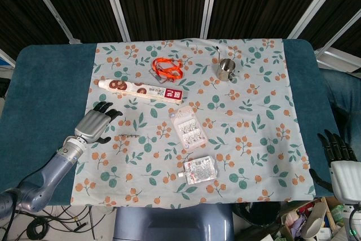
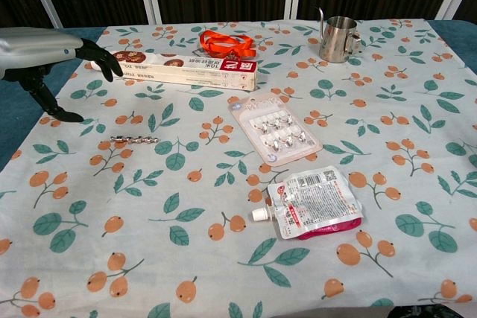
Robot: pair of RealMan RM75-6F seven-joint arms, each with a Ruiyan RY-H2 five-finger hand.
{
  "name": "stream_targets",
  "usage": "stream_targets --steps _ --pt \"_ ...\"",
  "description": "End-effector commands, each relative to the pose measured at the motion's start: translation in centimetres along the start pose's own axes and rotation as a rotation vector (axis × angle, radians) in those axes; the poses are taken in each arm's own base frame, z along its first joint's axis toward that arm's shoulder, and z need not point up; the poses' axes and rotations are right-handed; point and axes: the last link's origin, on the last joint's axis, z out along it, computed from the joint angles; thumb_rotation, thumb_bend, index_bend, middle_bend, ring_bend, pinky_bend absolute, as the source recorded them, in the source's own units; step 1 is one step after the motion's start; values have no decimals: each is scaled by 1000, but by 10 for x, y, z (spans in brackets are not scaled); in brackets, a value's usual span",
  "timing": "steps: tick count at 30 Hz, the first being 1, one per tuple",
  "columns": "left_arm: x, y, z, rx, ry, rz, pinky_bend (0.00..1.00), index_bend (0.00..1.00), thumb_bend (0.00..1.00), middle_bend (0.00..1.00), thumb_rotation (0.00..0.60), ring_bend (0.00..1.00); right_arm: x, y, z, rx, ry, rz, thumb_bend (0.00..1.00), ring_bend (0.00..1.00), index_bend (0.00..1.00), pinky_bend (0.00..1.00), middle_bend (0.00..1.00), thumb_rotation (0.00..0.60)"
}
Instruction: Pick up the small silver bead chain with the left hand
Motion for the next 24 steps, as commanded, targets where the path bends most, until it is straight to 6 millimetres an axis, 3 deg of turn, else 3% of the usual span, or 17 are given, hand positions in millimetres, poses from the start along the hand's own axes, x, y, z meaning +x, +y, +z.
stream_targets --steps 1,24 --pt "0 2 0 -7 5 3 82 215 215 250 600 56 0 0 0 0 0 1 154 41 11 136 15 600" --pt "6 -5 -6 16 3 -4 82 214 215 289 600 56 -1 -1 0 7 -10 -1 153 41 21 136 15 600"
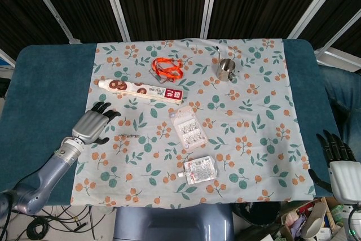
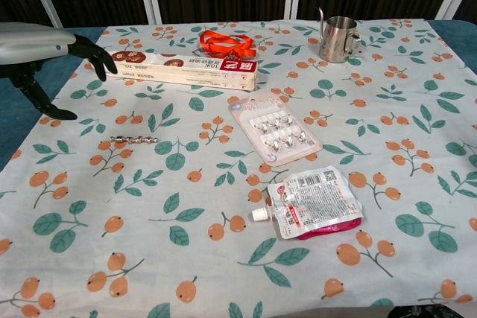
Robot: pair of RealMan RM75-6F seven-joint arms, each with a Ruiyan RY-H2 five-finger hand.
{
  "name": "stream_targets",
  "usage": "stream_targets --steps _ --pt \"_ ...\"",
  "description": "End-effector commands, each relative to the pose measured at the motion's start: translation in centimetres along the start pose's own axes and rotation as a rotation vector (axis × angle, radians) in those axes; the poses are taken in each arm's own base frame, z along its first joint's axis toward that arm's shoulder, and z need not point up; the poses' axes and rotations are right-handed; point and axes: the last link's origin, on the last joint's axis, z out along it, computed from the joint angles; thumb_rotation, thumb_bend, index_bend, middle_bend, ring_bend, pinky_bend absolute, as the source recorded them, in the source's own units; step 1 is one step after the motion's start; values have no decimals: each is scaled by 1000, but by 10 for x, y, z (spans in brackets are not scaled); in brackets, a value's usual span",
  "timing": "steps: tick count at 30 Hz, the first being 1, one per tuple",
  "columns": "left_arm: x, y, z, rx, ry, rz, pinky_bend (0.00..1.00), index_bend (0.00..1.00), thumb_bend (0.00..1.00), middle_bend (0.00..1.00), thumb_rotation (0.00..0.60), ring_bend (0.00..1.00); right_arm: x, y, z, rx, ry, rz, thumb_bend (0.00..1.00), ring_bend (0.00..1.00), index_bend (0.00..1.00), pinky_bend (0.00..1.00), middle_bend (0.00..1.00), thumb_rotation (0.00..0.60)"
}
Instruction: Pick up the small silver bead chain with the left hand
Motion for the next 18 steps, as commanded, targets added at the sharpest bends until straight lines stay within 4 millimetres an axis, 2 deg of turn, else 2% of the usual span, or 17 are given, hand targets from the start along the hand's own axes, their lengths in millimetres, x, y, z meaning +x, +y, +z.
stream_targets --steps 1,8,18 --pt "1 -1 2 6 7 -6 82 218 215 298 600 56 0 0 0 2 4 -1 153 41 21 136 15 600" --pt "-14 1 3 27 -42 12 82 211 215 301 600 56 1 -1 1 6 16 1 153 41 21 136 15 600" --pt "-24 12 8 41 -80 14 82 272 215 345 600 65 2 -2 1 31 30 -6 153 41 20 136 15 600"
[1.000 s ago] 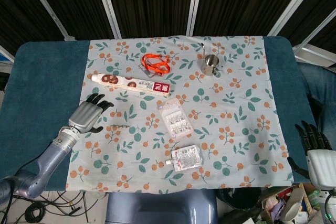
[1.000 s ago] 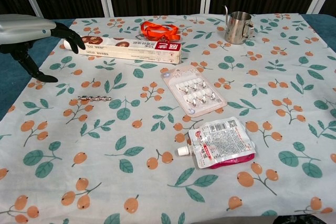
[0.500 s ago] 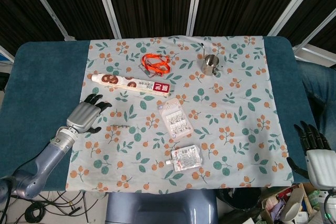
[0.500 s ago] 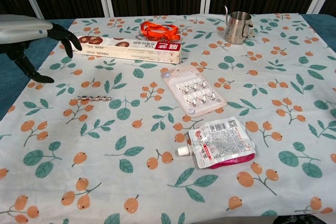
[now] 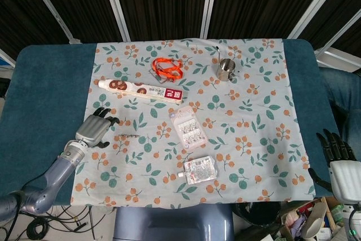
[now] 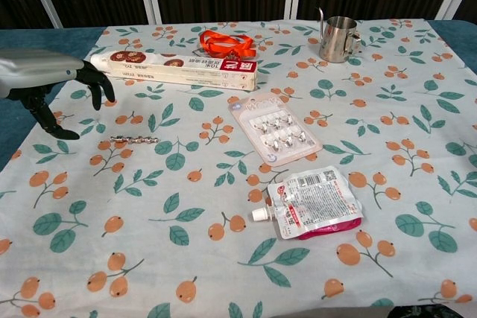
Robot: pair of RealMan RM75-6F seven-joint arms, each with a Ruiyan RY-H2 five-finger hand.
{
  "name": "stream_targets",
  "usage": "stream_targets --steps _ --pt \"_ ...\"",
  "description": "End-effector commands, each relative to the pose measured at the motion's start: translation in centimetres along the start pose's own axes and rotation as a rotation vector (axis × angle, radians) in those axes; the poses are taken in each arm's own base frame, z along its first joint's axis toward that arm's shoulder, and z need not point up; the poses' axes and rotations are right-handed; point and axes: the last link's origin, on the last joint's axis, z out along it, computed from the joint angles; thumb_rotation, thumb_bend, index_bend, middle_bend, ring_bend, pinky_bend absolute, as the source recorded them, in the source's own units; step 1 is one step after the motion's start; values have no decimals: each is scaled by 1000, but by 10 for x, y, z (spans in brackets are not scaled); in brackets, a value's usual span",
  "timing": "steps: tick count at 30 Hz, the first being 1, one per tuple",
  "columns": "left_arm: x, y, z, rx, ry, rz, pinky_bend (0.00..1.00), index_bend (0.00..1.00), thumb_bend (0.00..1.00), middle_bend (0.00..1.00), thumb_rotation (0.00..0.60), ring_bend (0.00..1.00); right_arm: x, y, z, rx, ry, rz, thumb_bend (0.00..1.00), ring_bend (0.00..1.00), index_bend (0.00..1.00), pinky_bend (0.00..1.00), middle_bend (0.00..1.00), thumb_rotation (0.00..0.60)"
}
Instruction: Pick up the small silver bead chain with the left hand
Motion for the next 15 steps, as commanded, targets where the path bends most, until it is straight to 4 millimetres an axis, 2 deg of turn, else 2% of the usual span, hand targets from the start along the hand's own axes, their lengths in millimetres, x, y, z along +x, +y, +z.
stream_targets --steps 1,9,15 --pt "-2 6 2 -2 2 5 82 273 215 345 600 66 0 -1 0 10 -2 -4 153 41 20 136 15 600" --pt "-12 22 12 -5 -46 3 82 321 220 399 600 80 -1 0 0 9 -3 -3 153 41 20 136 15 600" --pt "-14 29 22 7 -50 7 82 349 270 414 600 86 0 1 0 4 -3 1 154 41 20 136 15 600"
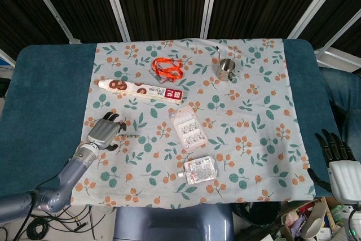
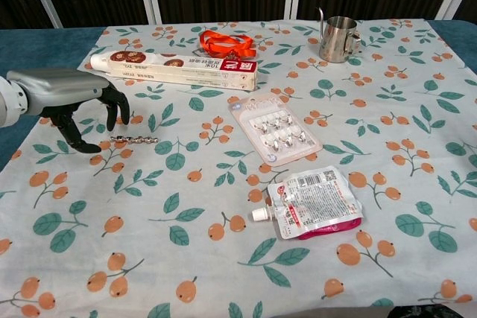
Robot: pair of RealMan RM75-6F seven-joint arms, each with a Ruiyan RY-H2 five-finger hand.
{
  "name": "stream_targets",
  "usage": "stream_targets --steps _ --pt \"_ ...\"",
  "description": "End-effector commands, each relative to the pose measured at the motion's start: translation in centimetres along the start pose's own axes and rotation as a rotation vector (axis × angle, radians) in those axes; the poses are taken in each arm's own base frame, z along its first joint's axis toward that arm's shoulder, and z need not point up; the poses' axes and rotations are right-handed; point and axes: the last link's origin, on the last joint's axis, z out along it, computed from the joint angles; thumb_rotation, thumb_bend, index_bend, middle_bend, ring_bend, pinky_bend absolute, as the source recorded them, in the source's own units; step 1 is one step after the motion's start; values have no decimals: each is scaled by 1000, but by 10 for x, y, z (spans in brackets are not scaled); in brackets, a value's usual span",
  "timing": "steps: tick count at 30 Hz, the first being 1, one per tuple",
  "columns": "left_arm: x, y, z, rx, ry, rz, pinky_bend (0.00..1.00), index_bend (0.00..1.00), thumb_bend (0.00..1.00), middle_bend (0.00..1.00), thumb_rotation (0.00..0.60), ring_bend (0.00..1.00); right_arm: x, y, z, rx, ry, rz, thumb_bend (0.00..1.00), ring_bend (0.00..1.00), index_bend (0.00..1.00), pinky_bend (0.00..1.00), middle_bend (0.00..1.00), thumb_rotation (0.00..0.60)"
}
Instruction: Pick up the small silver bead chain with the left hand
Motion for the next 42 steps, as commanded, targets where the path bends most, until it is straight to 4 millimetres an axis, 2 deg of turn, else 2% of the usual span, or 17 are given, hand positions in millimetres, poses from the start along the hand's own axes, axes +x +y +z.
stream_targets --steps 1,13,28,42 --pt "-1 3 5 4 -1 3 82 353 274 415 600 88 0 0 0 -1 0 0 154 41 20 136 15 600" --pt "-6 6 18 2 19 9 100 427 304 490 600 127 0 1 1 -7 -1 4 154 41 20 136 15 600" --pt "-10 15 29 -20 40 40 119 478 339 524 600 157 0 2 2 -11 -6 9 153 41 20 136 15 600" --pt "-15 9 34 6 41 44 126 502 342 547 600 170 0 3 2 -14 -7 12 154 41 20 136 15 600"
